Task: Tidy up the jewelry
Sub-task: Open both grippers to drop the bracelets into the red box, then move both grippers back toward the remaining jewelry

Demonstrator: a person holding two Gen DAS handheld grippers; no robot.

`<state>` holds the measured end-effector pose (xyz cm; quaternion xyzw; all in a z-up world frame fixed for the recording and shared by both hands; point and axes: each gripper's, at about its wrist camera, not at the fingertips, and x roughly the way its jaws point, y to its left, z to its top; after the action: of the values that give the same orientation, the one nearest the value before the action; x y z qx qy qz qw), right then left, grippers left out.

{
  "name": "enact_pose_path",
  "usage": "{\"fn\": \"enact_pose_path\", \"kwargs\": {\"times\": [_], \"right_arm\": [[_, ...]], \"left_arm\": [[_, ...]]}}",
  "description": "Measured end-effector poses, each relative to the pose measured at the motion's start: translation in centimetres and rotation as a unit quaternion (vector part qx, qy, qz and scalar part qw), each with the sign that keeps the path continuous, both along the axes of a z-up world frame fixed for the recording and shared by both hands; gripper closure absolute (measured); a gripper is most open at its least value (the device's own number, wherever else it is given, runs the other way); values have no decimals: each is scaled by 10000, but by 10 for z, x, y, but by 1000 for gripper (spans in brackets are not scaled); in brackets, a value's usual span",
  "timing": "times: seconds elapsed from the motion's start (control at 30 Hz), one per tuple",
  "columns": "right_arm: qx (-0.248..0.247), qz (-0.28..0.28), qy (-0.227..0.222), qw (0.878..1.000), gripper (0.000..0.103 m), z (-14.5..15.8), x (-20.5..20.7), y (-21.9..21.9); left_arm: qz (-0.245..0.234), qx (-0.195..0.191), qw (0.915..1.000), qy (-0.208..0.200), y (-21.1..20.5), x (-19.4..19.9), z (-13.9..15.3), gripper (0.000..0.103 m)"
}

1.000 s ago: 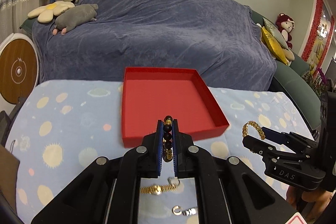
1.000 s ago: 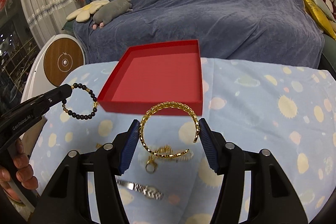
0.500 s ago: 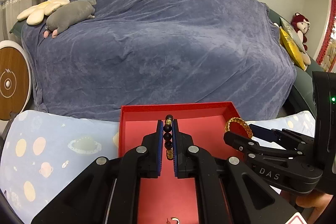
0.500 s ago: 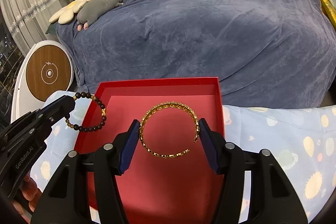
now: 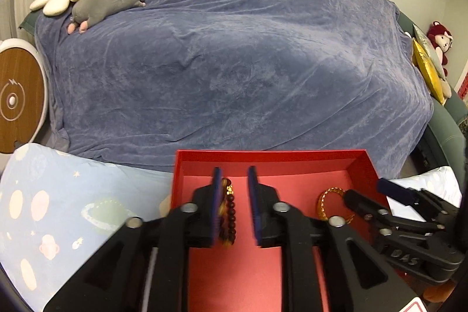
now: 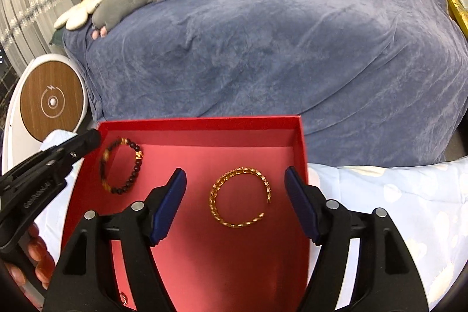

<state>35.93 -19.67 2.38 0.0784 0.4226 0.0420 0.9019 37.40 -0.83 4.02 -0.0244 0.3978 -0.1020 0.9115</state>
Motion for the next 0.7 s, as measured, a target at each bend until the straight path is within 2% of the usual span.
{"fn": "enact_pose_path", "kwargs": {"times": [0.03,0.13,0.17,0.2,0.33,0.53,0.6,0.7], "right_arm": [[56,17,-56,10000,36,5,-9,-3],[173,101,-166,9997,36,22,-45,-13],[176,146,-198,9995,36,28,-59,-15],[145,192,-222,9995,36,34,-74,-16],[-73,325,-288,9990,33,50,-142,-16],[-494,494,-331,9970,33,49,-235,-6],[-477,457,-270,9975,33,42,-258,-4],[-152,342,-44,9993,33,25,-284,-6]], "left_arm": [[-6,-2,10000,-47,1,-4,3,74],[20,-47,9998,-210,11,-29,17,55],[58,-73,9995,-300,16,-42,24,42],[112,-82,9992,-374,21,-55,30,35],[215,36,9987,-461,35,-109,45,32],[207,147,9991,-345,54,-188,48,32],[210,204,9992,-275,57,-212,42,32],[248,419,9986,-200,59,-245,26,29]]}}
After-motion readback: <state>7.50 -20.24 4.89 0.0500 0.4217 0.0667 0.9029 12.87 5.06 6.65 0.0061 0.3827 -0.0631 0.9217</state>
